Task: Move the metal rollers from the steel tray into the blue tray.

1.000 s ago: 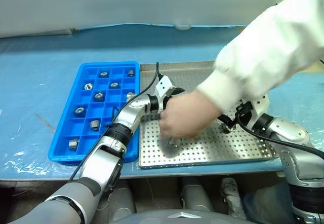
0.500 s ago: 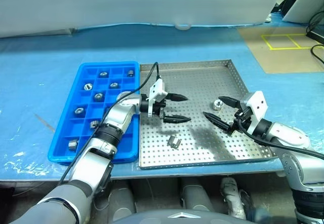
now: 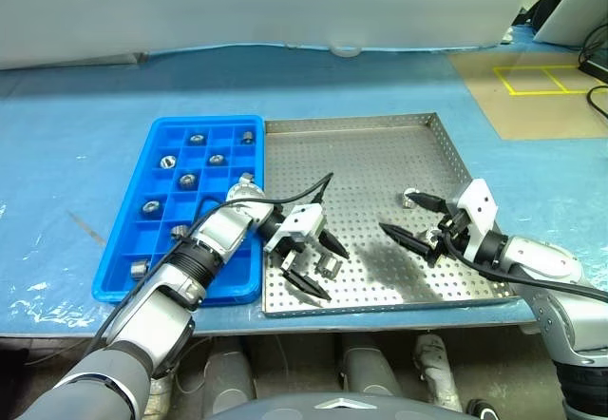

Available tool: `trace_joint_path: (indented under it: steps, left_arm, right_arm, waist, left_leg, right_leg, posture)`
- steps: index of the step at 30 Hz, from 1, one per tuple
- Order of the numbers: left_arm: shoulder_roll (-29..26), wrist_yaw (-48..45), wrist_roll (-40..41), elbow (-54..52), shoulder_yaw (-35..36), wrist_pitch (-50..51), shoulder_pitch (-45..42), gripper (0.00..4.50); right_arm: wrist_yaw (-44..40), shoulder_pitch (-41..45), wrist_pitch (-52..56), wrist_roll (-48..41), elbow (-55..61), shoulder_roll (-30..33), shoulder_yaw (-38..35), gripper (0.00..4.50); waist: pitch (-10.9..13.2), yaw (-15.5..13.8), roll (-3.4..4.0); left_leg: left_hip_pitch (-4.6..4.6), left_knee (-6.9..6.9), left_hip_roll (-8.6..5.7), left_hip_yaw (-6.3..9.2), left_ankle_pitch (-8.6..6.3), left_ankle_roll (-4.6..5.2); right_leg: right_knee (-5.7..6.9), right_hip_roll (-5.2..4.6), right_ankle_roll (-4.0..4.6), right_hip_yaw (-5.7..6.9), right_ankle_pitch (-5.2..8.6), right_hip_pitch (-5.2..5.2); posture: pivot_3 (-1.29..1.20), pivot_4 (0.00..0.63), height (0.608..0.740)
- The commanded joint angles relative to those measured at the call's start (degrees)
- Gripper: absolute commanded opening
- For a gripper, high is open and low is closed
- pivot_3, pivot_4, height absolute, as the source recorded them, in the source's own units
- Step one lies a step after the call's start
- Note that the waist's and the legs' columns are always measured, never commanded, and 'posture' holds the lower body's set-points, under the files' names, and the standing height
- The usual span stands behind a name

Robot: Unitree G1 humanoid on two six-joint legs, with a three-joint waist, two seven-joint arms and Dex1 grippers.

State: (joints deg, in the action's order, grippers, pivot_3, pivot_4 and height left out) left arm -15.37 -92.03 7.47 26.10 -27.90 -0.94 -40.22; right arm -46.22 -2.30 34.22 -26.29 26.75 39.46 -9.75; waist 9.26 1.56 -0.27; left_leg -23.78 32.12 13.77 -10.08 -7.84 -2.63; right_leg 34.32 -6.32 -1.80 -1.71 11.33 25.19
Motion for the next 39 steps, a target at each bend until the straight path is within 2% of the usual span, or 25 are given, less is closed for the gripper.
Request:
trace_joint_path:
  steps: [1, 6, 9, 17, 23, 29, 39]
  left_arm:
    - [0.39, -0.12, -1.22, 0.24, -1.01, -1.13, -0.36, 4.29]
    - [0.9, 1.59, -3.23, 1.41, -0.9, -1.93, -0.5, 4.29]
    - [1.65, 4.45, -5.23, 3.17, -0.92, -4.02, -0.33, 3.75]
    - [2.42, 9.76, -8.05, 6.09, 0.24, -9.21, -0.01, 1.27]
    - [4.02, 15.1, -2.91, 3.15, 6.67, -4.01, 1.19, 1.28]
    - [4.49, 28.18, -1.3, -1.82, 13.85, -0.59, 4.2, 1.28]
    - [6.3, 55.57, -0.41, -22.46, 25.28, 7.52, 16.5, 1.28]
  right_arm:
    - [-1.61, -0.64, 3.27, -3.42, 4.01, 2.1, 0.52, 4.5]
    - [-2.67, -2.32, 5.63, -3.68, 4.95, 4.57, 2.37, 4.5]
    - [-2.63, -2.19, 5.81, -3.77, 5.11, 4.85, 2.65, 4.5]
    - [-4.51, -1.66, 6.22, -5.01, 5.09, 6.17, 3.82, 4.5]
    - [-5.75, 1.46, 5.73, -6.8, 4.08, 5.28, 4.4, 4.5]
    - [-8.02, 9.4, 4.19, -7.01, -0.75, 3.53, 7.37, 4.5]
    - [-16.07, 25.25, -4.44, -0.77, -18.73, -1.57, 17.08, 4.5]
  waist:
    - [0.0, 0.0, 0.0]
    - [-0.02, -0.38, 0.03]
    - [-0.07, -0.61, 0.11]
    - [-0.23, -0.78, 0.25]
    - [-0.27, -0.72, 0.28]
    - [-0.26, -0.87, 0.26]
    - [-0.17, -2.29, 0.12]
  left_leg:
    - [0.04, 0.0, 0.0, 0.0, 0.0, 0.0]
    - [0.12, 0.02, -0.01, 0.0, 0.0, 0.0]
    - [0.14, 0.02, -0.01, -0.01, 0.0, 0.0]
    - [0.22, 0.03, -0.03, -0.01, 0.0, 0.0]
    - [0.24, 0.04, -0.03, -0.01, 0.0, -0.01]
    - [0.19, 0.02, 0.0, -0.01, 0.01, -0.02]
    - [-0.05, -0.01, 0.12, 0.03, 0.02, -0.02]
  right_leg:
    - [0.0, 0.0, 0.0, -0.01, 0.0, -0.03]
    - [0.0, -0.02, -0.03, -0.02, 0.02, -0.12]
    - [0.01, -0.02, -0.06, -0.02, 0.03, -0.12]
    - [0.01, -0.04, -0.38, -0.03, 0.23, -0.23]
    - [0.02, -0.04, -0.4, -0.03, 0.24, -0.22]
    - [0.1, -0.02, -0.19, 0.01, 0.12, -0.12]
    - [0.14, 0.04, 0.03, 0.13, -0.01, 0.13]
  posture:
    - [-0.41, 0.15, 0.74]
    - [-0.4, 0.15, 0.74]
    - [-0.4, 0.15, 0.74]
    - [-0.39, 0.15, 0.74]
    - [-0.34, 0.15, 0.74]
    - [-0.23, 0.15, 0.74]
    - [0.03, 0.15, 0.74]
